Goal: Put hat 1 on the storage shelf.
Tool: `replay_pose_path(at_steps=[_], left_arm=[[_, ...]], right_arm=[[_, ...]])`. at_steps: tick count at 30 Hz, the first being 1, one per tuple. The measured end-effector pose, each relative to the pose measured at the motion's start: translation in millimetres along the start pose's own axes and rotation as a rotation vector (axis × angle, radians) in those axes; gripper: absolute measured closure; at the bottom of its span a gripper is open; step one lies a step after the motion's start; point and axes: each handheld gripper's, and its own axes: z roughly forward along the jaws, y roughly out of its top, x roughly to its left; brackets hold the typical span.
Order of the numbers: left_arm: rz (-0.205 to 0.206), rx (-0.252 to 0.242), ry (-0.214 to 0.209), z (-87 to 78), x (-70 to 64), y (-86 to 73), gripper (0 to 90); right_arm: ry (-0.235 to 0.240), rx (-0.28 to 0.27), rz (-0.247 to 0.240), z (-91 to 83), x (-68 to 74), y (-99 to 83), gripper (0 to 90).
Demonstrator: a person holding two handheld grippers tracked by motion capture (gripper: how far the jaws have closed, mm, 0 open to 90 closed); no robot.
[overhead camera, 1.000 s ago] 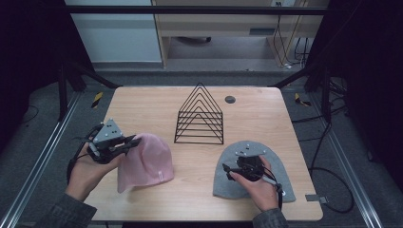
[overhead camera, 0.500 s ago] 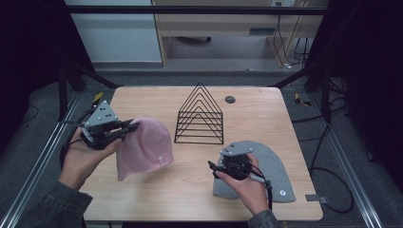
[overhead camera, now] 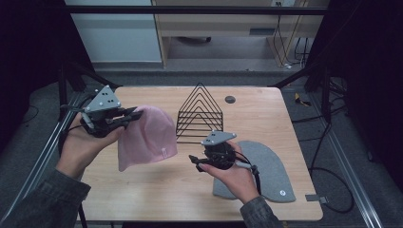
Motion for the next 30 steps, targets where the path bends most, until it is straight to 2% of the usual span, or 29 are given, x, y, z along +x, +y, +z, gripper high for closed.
replay_pose_path(at_steps=[1, 4, 18, 23, 30], left_arm=[[0.006, 0.001, 0.001, -0.3, -0.5, 2.9, 82.6], [0.006, -0.003, -0.003, -0.7, -0.6, 6.1, 82.6], [0.025, -0.014, -0.005, 2.0, 3.3, 29.0, 82.4], [0.027, -0.027, -0.012, 6.1, 8.6, 40.3, 82.4], [0.033, -0.043, -0.025, 14.3, 17.5, 57.4, 82.3]], right_arm=[[0.005, 0.001, -0.016, -1.0, 2.0, 6.7, 33.6], [0.017, -0.003, -0.023, -1.0, 3.4, 11.8, 33.8], [0.041, -0.01, -0.017, -5.4, -1.5, 20.4, 34.9], [0.053, -0.023, 0.0, -8.6, -10.1, 26.5, 35.7], [0.055, -0.028, -0.007, -6.8, -26.1, 44.9, 37.4]])
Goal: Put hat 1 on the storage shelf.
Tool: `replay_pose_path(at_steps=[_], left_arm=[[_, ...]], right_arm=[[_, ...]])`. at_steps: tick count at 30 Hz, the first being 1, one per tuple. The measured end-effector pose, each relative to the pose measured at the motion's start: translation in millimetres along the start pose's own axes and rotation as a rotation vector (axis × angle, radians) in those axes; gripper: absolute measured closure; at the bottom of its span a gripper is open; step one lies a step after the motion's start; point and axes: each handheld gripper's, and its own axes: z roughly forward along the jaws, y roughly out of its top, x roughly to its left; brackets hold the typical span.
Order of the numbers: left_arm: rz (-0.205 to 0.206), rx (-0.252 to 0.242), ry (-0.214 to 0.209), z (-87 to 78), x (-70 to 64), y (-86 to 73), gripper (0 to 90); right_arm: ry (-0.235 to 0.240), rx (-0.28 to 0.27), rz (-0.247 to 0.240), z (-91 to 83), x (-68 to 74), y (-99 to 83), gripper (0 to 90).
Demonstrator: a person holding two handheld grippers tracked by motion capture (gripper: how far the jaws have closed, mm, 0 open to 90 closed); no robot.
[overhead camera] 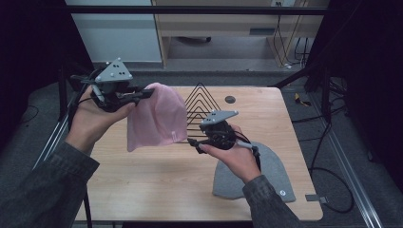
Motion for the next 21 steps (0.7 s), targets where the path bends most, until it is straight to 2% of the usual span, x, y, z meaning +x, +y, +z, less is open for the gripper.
replay_pose_path(at_steps=[1, 7, 10, 14, 15, 21], left_arm=[[0.002, -0.003, -0.003, 2.3, 2.6, 5.3, 82.3], [0.02, -0.013, -0.001, 9.3, 9.2, 19.3, 82.3], [0.023, -0.023, -0.003, 14.3, 14.6, 25.4, 82.3], [0.016, -0.043, -0.011, 18.6, 21.8, 30.9, 82.3], [0.004, -0.049, -0.014, 20.7, 25.5, 33.1, 82.3], [-0.01, -0.068, -0.029, 24.8, 32.0, 38.2, 82.3]], right_arm=[[0.009, 0.0, -0.004, 1.3, -5.1, 7.3, 37.9], [0.026, -0.004, -0.003, 5.3, -17.4, 22.9, 38.2], [0.028, -0.018, 0.01, 6.8, -30.6, 36.7, 38.6], [0.023, -0.024, 0.013, 8.5, -41.8, 46.9, 39.7], [0.032, -0.027, 0.023, 11.1, -50.2, 52.1, 39.7], [0.057, -0.033, 0.045, 16.3, -63.7, 56.6, 41.0]])
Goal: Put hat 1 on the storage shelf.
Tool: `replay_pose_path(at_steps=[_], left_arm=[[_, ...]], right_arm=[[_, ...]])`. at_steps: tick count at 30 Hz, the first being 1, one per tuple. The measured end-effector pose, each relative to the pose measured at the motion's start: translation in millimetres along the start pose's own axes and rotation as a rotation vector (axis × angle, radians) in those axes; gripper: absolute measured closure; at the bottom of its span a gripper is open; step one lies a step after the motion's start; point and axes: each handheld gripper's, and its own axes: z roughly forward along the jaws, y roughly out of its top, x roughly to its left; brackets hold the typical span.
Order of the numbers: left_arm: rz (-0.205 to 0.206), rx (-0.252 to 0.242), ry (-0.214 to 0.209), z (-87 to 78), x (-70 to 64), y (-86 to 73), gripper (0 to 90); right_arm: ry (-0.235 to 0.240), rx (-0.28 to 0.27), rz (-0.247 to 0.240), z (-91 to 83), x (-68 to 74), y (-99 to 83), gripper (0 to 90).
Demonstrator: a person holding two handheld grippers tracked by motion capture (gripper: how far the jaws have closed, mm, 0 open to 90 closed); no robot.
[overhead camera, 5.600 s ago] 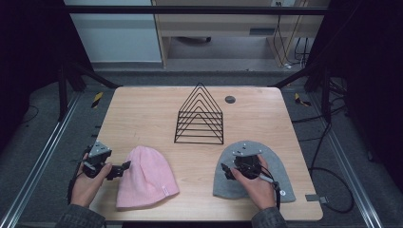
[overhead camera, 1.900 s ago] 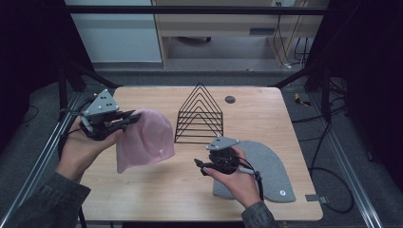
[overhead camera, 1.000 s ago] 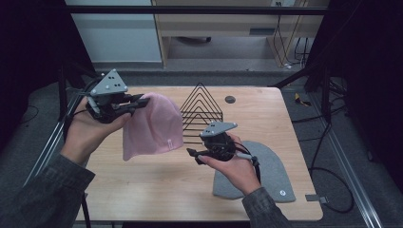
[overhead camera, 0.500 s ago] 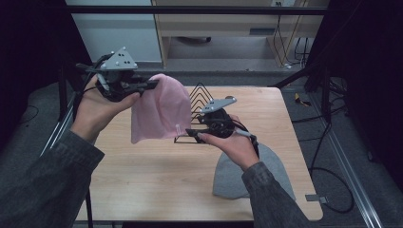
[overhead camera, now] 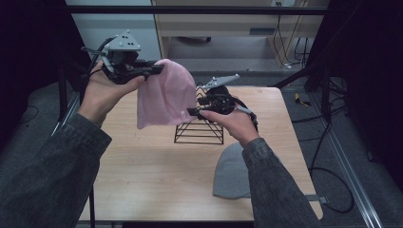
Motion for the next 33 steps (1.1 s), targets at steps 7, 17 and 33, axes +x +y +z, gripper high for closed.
replay_pose_path(at_steps=[7, 17, 33], left_arm=[[0.005, -0.003, -0.014, 7.8, 6.4, 7.1, 82.3], [0.008, -0.025, -0.023, 18.0, 16.7, 19.7, 82.3], [0.006, -0.061, -0.046, 37.0, 26.7, 35.0, 82.3]], right_arm=[[0.0, 0.028, -0.009, 3.4, -7.6, -3.0, 42.8], [-0.011, 0.022, -0.015, -0.8, -18.5, 6.0, 49.7], [0.026, -0.045, -0.017, -5.2, -45.1, 19.7, 77.4]])
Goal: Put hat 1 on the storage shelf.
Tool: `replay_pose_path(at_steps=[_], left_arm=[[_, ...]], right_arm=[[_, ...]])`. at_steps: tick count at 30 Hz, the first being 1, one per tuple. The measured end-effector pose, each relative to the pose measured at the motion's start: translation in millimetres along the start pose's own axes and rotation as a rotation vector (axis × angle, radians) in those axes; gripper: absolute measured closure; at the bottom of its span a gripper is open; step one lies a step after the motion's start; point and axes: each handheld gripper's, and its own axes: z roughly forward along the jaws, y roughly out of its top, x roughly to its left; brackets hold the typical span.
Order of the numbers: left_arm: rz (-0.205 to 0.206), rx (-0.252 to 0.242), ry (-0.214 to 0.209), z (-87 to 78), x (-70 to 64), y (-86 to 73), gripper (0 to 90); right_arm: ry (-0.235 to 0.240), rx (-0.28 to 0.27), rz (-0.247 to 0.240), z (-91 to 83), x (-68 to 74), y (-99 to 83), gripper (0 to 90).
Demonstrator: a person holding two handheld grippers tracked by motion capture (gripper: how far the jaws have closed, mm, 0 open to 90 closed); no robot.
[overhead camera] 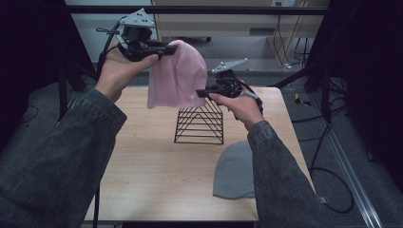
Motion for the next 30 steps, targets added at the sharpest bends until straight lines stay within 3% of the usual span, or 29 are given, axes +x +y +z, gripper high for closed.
replay_pose_path(at_steps=[13, 30], left_arm=[[-0.051, -0.02, -0.049, 22.5, 16.5, -8.4, 81.5], [-0.019, -0.035, -0.085, 47.0, 10.2, -6.0, 80.6]], right_arm=[[-0.084, 0.018, -0.024, -16.0, -7.0, -1.6, 80.5], [-0.155, 0.029, -0.027, -30.8, -11.0, -16.3, 80.6]])
